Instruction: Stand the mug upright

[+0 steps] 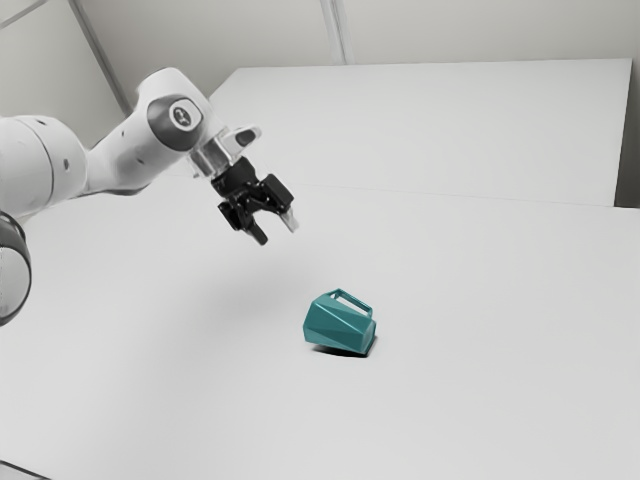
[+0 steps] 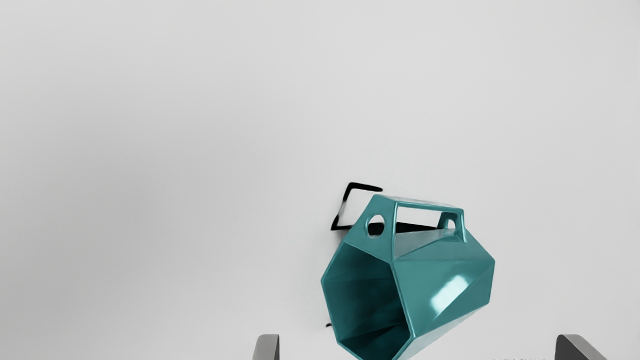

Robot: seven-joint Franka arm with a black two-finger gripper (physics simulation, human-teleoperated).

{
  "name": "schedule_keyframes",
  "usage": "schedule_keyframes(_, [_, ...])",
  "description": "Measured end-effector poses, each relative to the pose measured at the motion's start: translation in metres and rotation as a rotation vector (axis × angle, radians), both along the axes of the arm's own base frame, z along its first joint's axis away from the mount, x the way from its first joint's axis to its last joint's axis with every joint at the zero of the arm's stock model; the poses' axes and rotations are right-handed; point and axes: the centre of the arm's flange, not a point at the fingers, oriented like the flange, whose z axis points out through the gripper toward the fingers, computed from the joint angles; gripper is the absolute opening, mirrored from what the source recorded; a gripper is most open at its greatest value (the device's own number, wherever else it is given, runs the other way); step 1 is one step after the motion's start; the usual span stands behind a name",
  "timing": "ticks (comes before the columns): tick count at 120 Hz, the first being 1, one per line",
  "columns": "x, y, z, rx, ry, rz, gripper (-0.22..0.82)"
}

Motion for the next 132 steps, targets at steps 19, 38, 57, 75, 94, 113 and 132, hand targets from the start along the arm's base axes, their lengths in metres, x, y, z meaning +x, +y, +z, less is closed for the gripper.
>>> schedule_keyframes(19, [-0.025,-0.027,-0.040,-0.077,0.054,-0.009,0.60])
schedule_keyframes(38, [-0.056,-0.042,-0.054,-0.086,0.048,-0.016,0.60])
schedule_keyframes(57, [-0.072,-0.044,-0.067,-0.091,0.039,0.000,0.60])
schedule_keyframes(75, [-0.075,-0.051,-0.079,-0.108,0.020,0.010,0.60])
schedule_keyframes(94, [-0.072,-0.057,-0.087,-0.124,0.001,0.013,0.59])
schedule_keyframes(113, [-0.068,-0.060,-0.096,-0.161,-0.021,0.030,0.45])
schedule_keyframes(132, [-0.066,-0.061,-0.108,-0.233,-0.054,0.060,0.36])
